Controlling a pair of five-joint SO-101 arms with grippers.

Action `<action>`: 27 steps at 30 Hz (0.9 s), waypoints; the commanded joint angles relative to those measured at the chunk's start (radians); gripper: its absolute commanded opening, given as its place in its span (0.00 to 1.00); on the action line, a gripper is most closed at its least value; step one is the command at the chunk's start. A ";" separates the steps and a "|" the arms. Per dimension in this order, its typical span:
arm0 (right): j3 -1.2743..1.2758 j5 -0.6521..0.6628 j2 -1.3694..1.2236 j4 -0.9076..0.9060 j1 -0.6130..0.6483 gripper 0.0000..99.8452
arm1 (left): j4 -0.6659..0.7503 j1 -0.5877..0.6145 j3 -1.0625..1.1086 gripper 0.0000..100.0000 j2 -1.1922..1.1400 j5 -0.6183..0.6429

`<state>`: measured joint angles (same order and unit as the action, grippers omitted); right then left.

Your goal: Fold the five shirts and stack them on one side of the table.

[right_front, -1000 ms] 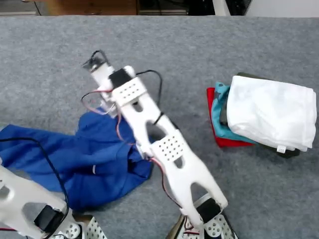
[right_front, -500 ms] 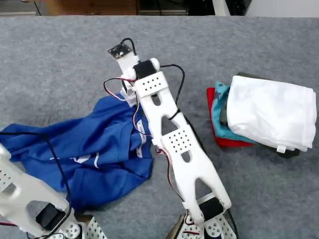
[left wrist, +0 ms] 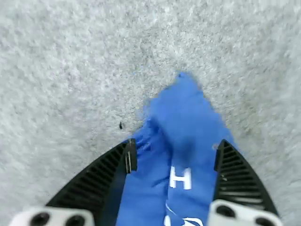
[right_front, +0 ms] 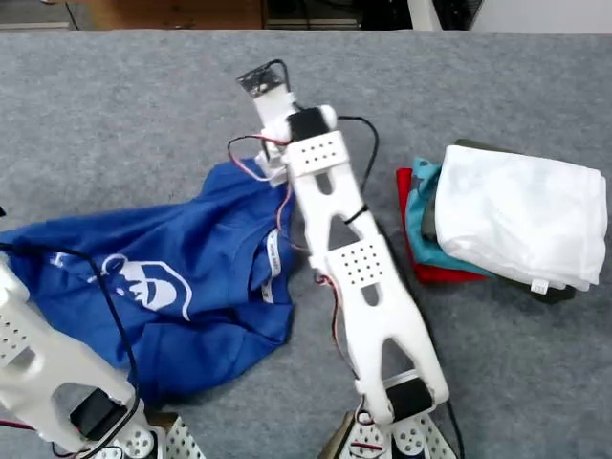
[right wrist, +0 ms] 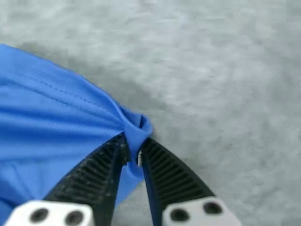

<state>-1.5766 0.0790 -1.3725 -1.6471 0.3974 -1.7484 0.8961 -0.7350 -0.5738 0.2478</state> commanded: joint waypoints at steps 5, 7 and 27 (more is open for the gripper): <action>-0.051 -0.037 0.010 0.040 -0.088 0.00 | -0.008 -0.071 -0.048 0.27 0.059 0.235; -0.088 -0.087 0.008 0.038 -0.120 0.00 | 0.014 -0.112 -0.040 0.27 0.059 0.258; -0.093 -0.293 0.035 0.072 -0.265 0.00 | 0.048 -0.328 -0.044 0.27 -0.188 0.285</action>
<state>-1.6256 -0.2048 -1.3725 -1.5934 0.1488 -1.7070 0.5923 -0.7350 -0.7534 0.5286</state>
